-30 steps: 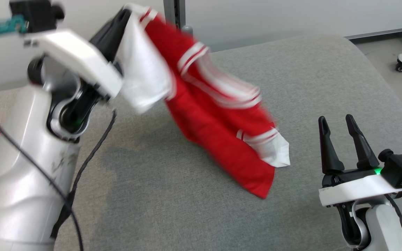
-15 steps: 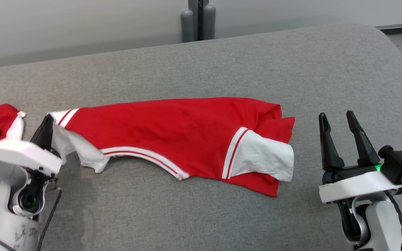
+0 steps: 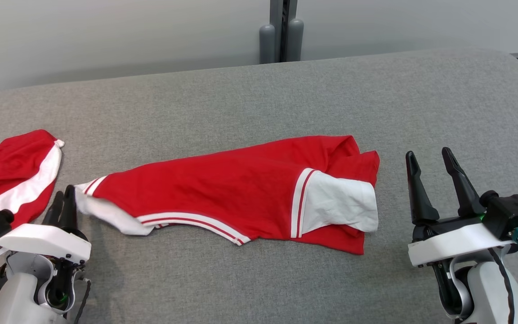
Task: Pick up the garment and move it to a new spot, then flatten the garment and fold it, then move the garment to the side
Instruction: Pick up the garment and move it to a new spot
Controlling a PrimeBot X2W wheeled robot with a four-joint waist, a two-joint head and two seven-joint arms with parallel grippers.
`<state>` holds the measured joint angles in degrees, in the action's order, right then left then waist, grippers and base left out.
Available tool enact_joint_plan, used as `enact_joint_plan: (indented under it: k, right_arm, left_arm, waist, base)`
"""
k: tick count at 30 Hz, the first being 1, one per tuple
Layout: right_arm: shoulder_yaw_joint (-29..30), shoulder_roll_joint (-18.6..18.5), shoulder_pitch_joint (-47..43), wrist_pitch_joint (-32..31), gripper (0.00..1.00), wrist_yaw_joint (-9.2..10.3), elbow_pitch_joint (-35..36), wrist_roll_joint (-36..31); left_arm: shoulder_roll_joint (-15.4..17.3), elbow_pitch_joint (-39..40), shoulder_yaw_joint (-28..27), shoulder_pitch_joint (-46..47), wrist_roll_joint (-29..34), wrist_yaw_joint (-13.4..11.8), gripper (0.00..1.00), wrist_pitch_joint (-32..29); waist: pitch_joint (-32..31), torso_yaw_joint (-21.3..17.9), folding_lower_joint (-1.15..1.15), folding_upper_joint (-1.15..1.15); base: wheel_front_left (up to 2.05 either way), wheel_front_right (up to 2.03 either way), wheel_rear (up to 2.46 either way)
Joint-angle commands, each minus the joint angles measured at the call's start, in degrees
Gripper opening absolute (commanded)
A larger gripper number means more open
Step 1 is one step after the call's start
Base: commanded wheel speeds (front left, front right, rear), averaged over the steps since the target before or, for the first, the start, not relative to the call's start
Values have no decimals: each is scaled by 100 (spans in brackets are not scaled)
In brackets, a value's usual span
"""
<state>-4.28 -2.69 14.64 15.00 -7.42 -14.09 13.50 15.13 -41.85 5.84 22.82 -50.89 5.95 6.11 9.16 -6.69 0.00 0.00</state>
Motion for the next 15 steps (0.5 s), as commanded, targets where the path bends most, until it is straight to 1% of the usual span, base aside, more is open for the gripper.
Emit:
enact_joint_plan:
  k: [1, 9, 15]
  right_arm:
    - [8, -38, -70, 30, 100, -13, -31, -47]
    - [6, -38, -125, 30, 100, -13, -56, -70]
    - [41, -37, -216, 30, 100, -13, -54, -21]
  left_arm:
    - [17, -24, 26, 56, 39, 63, 100, 174]
    - [190, 231, 171, -66, 234, 115, 100, 535]
    - [191, 882, 328, -353, 687, -60, 100, 804]
  waist:
    - [-46, 47, 0, 0]
    - [-161, 109, 0, 0]
    - [-266, 148, 0, 0]
  base:
    - [0, 0, 0]
    - [0, 0, 0]
    - [0, 0, 0]
